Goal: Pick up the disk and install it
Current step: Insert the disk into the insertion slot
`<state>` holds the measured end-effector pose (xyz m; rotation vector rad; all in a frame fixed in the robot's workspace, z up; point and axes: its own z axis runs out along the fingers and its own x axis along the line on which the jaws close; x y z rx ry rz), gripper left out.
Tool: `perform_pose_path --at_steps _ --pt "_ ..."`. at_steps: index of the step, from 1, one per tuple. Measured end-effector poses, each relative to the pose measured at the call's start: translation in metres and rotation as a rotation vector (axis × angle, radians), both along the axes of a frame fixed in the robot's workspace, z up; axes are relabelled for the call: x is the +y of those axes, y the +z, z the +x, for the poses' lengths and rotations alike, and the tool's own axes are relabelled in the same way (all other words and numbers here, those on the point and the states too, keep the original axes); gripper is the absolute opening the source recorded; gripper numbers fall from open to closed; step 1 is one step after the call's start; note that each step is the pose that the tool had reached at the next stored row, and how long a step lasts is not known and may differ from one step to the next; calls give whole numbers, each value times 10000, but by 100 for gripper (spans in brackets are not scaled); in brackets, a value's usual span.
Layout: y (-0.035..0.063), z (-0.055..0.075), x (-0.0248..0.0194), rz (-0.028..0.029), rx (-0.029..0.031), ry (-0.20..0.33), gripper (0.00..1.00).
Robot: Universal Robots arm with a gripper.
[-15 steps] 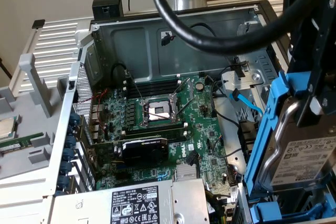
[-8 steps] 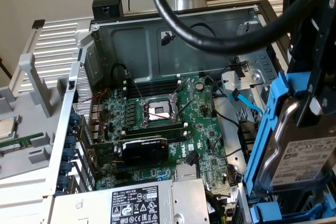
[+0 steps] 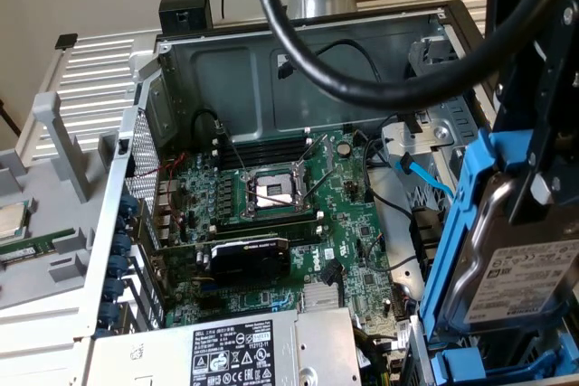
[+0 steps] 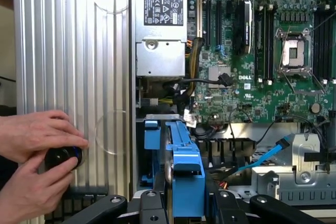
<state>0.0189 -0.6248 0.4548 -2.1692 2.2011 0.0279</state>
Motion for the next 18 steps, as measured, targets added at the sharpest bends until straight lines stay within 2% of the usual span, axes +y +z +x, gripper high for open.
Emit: perform_pose_path --at_steps 18 --pt "-46 -1 0 1 0 0 36"
